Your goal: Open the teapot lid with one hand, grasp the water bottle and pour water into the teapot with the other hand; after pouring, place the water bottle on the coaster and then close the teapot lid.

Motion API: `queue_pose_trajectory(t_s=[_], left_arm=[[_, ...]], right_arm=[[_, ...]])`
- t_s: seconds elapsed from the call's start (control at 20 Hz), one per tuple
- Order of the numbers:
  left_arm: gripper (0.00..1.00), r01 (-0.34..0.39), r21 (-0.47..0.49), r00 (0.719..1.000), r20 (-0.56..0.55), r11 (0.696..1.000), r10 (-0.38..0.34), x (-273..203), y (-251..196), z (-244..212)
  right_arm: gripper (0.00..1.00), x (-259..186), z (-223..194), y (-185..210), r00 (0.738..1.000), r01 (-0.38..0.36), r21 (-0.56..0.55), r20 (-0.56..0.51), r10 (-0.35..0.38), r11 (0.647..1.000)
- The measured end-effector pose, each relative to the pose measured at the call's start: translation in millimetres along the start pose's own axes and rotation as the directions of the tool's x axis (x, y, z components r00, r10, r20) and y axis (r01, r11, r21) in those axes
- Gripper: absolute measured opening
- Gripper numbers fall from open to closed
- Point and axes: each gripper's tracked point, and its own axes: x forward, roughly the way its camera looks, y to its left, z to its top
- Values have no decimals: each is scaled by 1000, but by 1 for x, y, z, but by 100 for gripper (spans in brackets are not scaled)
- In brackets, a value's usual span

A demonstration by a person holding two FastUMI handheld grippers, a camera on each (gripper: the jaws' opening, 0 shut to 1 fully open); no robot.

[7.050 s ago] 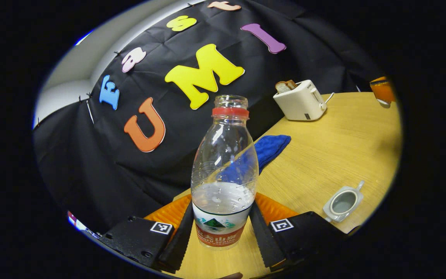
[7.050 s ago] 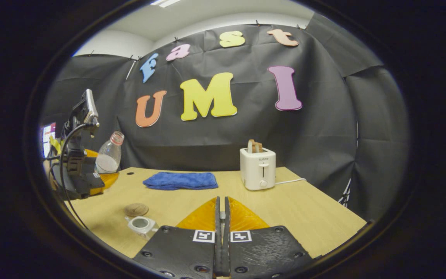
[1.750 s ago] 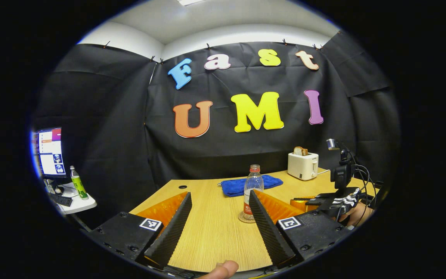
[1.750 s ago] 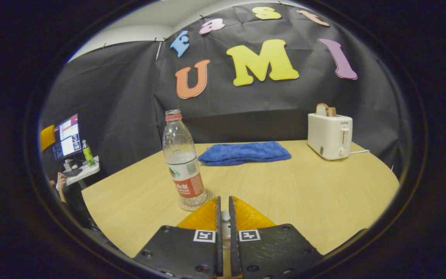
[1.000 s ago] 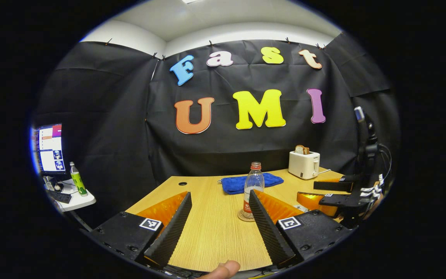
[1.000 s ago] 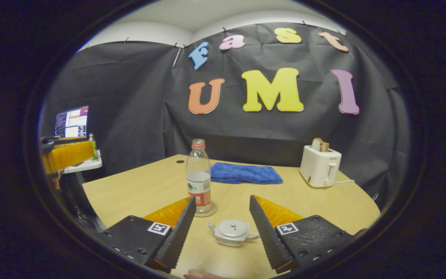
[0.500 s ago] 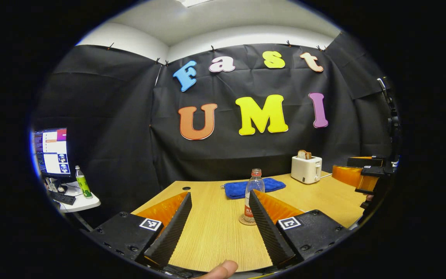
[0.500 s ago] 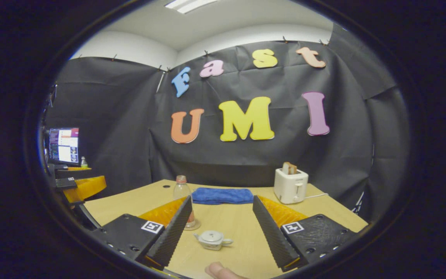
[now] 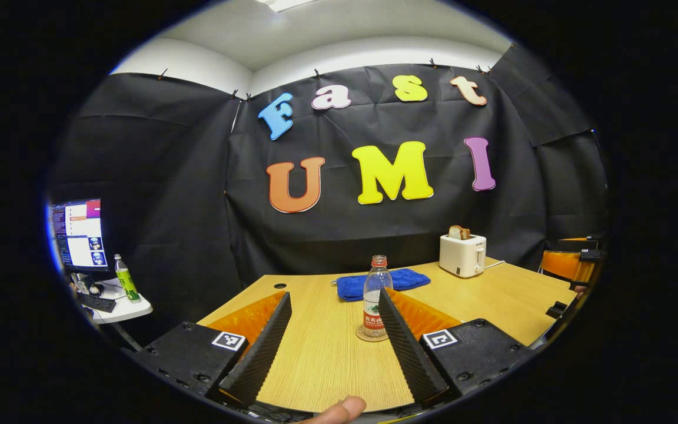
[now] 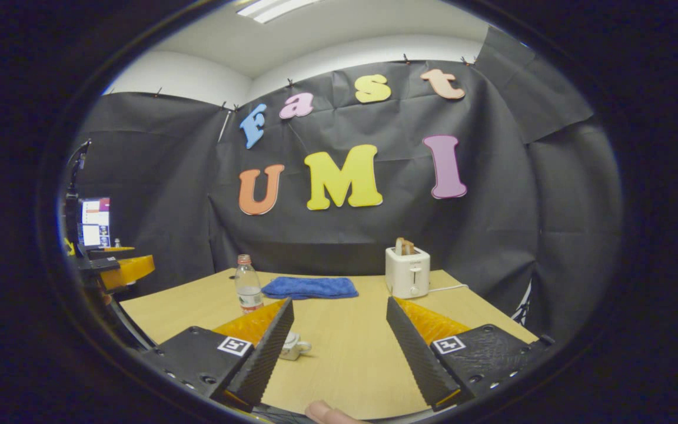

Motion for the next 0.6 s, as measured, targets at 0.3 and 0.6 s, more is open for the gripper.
queue_pose_trajectory(t_s=[0.3, 0.6], left_arm=[[93, 17, 11, 1000, 12, 1000, -18, 5, -13, -2], [93, 16, -5, 1000, 14, 1000, -16, 5, -5, -1]], right_arm=[[93, 0, 3, -8, 999, 45, -43, 30, -44, 998], [96, 5, -7, -4, 1000, -11, 75, -28, 13, 997]])
